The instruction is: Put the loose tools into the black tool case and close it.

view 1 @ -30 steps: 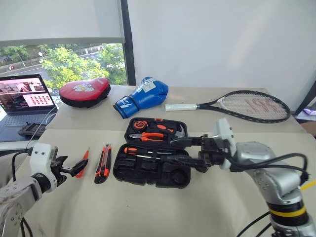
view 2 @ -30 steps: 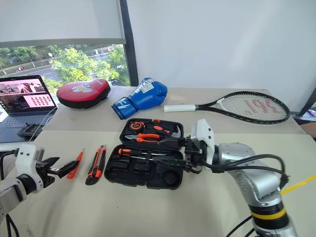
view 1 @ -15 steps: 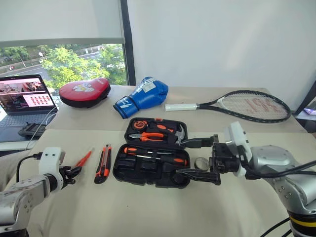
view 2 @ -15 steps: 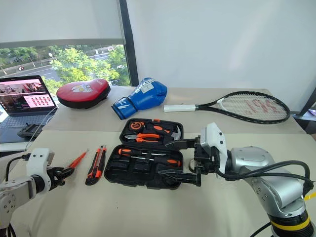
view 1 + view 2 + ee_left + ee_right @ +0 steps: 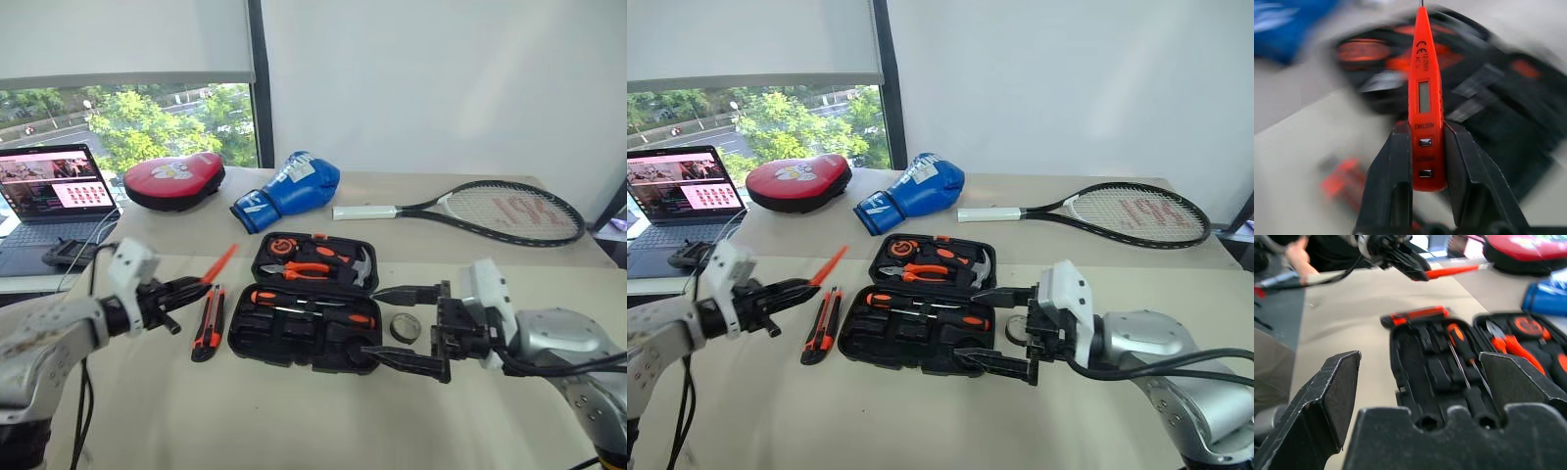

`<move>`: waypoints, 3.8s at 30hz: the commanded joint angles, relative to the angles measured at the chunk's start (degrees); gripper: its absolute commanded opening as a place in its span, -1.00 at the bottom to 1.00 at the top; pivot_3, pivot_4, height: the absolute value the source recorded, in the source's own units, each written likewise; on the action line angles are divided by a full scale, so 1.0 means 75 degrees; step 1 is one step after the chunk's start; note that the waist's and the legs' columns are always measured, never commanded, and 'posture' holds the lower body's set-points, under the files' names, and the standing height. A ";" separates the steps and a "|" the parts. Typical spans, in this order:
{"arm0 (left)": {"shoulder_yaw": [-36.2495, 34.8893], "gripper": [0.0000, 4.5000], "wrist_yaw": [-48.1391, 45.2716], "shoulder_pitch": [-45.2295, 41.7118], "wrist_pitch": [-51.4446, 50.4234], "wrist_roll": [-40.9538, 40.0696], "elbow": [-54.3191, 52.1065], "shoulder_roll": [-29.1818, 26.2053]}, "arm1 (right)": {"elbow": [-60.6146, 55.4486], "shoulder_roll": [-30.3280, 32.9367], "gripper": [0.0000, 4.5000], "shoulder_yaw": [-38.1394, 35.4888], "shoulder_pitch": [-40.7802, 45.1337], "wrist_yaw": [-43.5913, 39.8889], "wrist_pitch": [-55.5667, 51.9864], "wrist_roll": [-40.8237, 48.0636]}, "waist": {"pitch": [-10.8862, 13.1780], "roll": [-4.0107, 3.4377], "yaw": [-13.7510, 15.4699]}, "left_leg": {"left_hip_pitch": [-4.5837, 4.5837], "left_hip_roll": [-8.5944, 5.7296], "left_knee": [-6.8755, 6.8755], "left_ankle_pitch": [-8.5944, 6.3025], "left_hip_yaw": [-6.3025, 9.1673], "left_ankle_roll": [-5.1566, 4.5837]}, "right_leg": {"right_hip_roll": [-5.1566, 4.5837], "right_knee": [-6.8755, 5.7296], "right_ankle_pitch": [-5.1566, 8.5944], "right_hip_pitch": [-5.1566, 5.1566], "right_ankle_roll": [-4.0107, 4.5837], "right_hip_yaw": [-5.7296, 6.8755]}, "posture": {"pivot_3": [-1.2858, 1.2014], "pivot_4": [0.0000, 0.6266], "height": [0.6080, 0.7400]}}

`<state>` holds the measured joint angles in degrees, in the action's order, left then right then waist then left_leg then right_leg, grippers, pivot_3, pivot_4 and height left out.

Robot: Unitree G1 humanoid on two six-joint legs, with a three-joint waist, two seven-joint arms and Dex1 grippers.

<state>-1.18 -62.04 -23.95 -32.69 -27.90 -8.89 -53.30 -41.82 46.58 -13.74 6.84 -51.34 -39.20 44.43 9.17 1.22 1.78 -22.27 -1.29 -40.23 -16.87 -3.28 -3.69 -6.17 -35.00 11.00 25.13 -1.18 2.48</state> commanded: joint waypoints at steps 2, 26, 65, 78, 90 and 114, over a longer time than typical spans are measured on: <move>0.1868 -0.80 -0.2054 -0.1774 0.2519 0.1717 0.2287 0.0396 | -0.0858 0.0168 1.00 -0.1003 -0.0722 0.0415 -0.0038 0.0484 | 0.0002 0.0004 -0.0025 | -0.0001 0.0001 -0.0004 0.0001 -0.0014 -0.0016 | 0.0006 0.0000 -0.0001 0.0000 -0.0001 -0.0008 | 0.03 -0.52 1.00; 0.3019 -0.80 -0.3665 -0.3881 0.5530 0.3898 0.6566 0.1914 | -0.2078 0.0330 1.00 -0.3052 -0.3393 0.1430 0.0163 0.1285 | 0.0010 0.0018 -0.0125 | -0.0055 0.0011 -0.0201 -0.0095 -0.0021 -0.0200 | 0.0000 -0.0011 -0.0054 -0.0026 -0.0116 -0.0030 | 0.03 -0.52 1.00; 0.0370 -0.99 0.2025 0.0546 -0.0174 0.1912 -0.0220 0.3439 | -0.1894 0.0447 1.00 -0.2901 -0.3456 0.1386 0.0434 0.1147 | 0.0011 0.0020 -0.0044 | -0.0066 0.0011 -0.0213 -0.0062 -0.0008 -0.0141 | -0.0026 -0.0012 -0.0066 -0.0021 -0.0116 -0.0042 | 0.03 -0.52 1.00; 0.1167 -0.99 0.2244 0.1146 -0.0258 0.2075 -0.0104 0.3308 | -0.1758 0.0706 1.00 -0.3027 -0.3356 0.1310 0.0363 0.1301 | -0.0046 -0.0076 0.0061 | 0.0043 0.0020 -0.0186 -0.0093 -0.0008 -0.0182 | -0.0057 0.0010 -0.0060 -0.0119 -0.0097 -0.0041 | 0.03 -0.52 1.00; -0.0824 -0.99 0.2716 0.0243 -0.1584 -0.0713 -0.0883 0.4048 | -0.1678 0.0716 1.00 -0.2921 -0.3263 0.1231 0.0432 0.1241 | -0.0042 -0.0069 0.0068 | 0.0012 0.0021 -0.0191 -0.0088 0.0002 -0.0180 | -0.0024 0.0004 -0.0059 -0.0099 -0.0098 -0.0027 | 0.03 -0.52 1.00; 0.1788 -0.99 0.3002 0.0873 -0.0856 0.1745 0.0528 0.2890 | -0.1879 0.0716 1.00 -0.3312 -0.3562 0.1236 0.0332 0.1370 | -0.0070 -0.0103 0.0059 | 0.0046 0.0020 -0.0155 -0.0096 -0.0001 -0.0174 | -0.0061 0.0018 -0.0047 -0.0117 -0.0088 -0.0041 | 0.03 -0.52 1.00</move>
<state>9.35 -38.90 -20.12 -37.88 -17.04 -8.77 -31.15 -54.63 51.59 -36.73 -19.69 -42.18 -37.41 53.56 8.65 0.45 2.22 -21.86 -1.14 -41.33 -17.58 -3.28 -4.99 -6.63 -34.85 10.66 24.22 -1.80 2.17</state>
